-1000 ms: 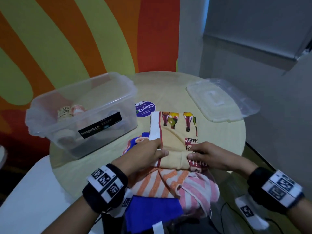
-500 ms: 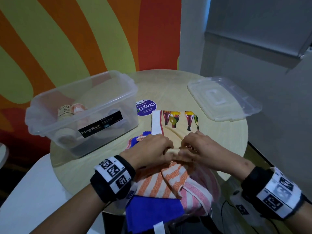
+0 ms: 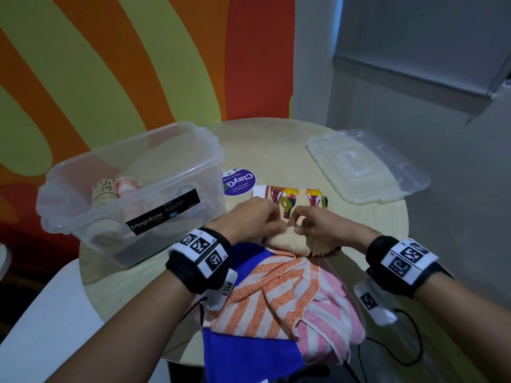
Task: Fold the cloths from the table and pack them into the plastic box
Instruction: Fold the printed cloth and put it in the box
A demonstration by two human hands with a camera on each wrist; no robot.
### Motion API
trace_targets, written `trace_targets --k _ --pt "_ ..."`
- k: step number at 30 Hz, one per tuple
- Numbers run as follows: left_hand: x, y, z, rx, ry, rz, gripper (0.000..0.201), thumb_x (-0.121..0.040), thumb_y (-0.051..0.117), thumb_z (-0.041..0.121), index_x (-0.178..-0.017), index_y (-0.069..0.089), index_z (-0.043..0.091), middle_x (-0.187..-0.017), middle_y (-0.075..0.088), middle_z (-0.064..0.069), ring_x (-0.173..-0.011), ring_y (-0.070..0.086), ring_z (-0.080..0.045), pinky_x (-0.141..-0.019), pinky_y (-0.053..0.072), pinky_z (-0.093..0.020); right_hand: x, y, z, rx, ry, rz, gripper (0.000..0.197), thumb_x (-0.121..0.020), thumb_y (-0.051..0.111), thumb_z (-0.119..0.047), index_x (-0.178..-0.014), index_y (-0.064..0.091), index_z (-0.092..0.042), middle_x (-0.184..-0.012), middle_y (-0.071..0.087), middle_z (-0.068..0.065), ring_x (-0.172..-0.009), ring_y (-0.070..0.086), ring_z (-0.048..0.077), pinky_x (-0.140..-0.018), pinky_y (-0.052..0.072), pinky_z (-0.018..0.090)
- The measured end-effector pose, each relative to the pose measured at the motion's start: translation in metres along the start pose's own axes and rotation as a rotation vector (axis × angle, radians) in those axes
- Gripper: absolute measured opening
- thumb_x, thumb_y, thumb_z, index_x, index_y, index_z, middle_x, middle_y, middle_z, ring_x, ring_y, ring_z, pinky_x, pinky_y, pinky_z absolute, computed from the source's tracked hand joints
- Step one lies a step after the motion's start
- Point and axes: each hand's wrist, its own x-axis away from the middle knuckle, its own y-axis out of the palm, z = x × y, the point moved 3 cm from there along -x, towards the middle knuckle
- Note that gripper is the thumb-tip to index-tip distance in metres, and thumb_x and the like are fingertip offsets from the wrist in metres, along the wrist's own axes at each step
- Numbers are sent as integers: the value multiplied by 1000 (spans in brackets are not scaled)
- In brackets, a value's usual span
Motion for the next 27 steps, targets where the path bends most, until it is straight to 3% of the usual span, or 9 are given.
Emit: trace_targets --k 3,5,10,14,16,18,20,25,27 --pt "1 9 3 -31 58 -97 38 -89 73 49 -113 69 19 -97 61 7 -90 55 -13 -75 44 -36 -2 1 3 16 19 21 4 -99 63 -14 -99 60 -17 -77 54 -16 -68 50 3 -59 35 17" --pt "-5 12 -1 -57 69 -89 33 -94 70 43 -116 68 18 -98 60 5 -93 53 -17 -76 38 -36 -2 0 3 82 -17 71 3 -99 63 -19 -97 63 -17 -83 62 -7 -76 57 13 -65 39 25" --pt "-24 15 -10 18 11 -120 23 -102 60 34 -110 66 14 -96 67 -2 -88 58 -21 -82 50 -44 6 -3 -5 224 -63 -1 42 -92 65 -54 -95 66 -12 -89 62 3 -83 56 19 -72 48 41" --pt "-37 13 -15 85 -29 -84 21 -103 57 37 -116 61 21 -105 68 -4 -92 63 -22 -88 53 -45 -5 -3 -2 246 -7 -76 38 -98 62 -40 -72 44 -19 -73 46 0 -72 46 22 -66 39 39" --pt "-37 8 -14 83 -3 -34 29 -98 62 47 -115 58 24 -96 62 4 -87 57 -18 -79 48 -39 -14 -8 -1 194 14 -119 30 -102 57 -37 -81 48 -18 -75 48 -2 -72 48 21 -65 37 35" --pt "-39 7 -16 55 21 -40 39 -92 68 52 -117 58 23 -90 56 9 -84 54 -16 -70 42 -35 -20 -15 2 90 41 -137 17 -105 53 -34 -107 57 -17 -84 55 -6 -79 54 15 -70 41 31" --pt "-43 10 -22 56 6 -79 35 -96 67 46 -119 62 21 -94 59 6 -86 57 -18 -69 41 -33 -26 -20 8 40 64 -151 23 -106 51 -32 -123 56 -16 -95 57 -9 -91 56 14 -77 41 29" --pt "-54 12 -34 332 -152 -183 29 -107 50 39 -103 69 18 -93 66 3 -83 60 -12 -73 44 -29 -38 -29 21 35 84 -71 25 -106 49 -41 -101 59 -18 -90 58 -4 -87 55 21 -70 40 30" --pt "-56 7 -37 365 -198 -219 35 -108 46 41 -106 71 17 -101 72 0 -92 65 -17 -85 49 -33 -36 -34 25 -11 82 -35 27 -101 57 -46 -104 64 -20 -94 61 -4 -86 57 17 -70 41 28"
